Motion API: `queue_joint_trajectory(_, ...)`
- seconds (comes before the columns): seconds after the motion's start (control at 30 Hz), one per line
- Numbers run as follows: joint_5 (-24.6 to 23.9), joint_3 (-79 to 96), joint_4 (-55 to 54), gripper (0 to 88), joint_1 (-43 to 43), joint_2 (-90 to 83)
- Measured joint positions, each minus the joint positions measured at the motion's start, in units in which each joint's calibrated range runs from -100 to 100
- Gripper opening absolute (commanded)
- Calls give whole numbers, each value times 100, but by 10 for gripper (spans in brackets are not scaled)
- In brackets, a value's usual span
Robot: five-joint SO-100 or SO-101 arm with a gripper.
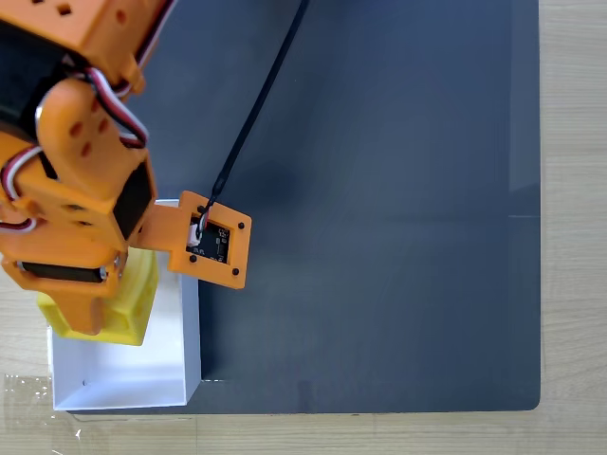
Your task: Grasp a yellow block and put it in the box
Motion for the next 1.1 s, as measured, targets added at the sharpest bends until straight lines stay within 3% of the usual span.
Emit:
queue_joint_trajectory(0.37, 21, -316, -9, 246, 63, 582)
queue_joint_trajectory(0.6, 243, -316, 0, 493, 180, 607)
queue_joint_trajectory(0.7, 264, -325, 0, 559, 162, 607)
queue_joint_trajectory(1.1, 238, -325, 294, 560, 81, 143)
